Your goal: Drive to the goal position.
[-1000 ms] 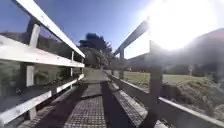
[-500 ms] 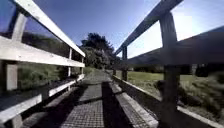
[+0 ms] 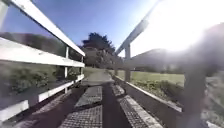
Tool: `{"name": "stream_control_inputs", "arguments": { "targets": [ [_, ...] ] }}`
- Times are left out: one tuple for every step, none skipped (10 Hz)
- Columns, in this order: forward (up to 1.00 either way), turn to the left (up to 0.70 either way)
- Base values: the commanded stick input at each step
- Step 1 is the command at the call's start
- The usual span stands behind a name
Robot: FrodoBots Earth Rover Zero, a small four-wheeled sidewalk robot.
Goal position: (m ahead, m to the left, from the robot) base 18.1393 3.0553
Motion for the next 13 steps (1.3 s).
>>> {"name": "stream_control_inputs", "arguments": {
  "targets": [
    [0.5,0.0],
    [0.5,0.0],
    [0.5,0.04],
    [0.5,0.22],
    [0.5,0.27],
    [0.5,0.25],
    [0.5,0.07],
    [0.5,0.0],
    [0.5,0.0],
    [0.5,0.0],
    [0.5,0.0],
    [0.5,0.0],
    [0.5,0.0]
  ]
}}
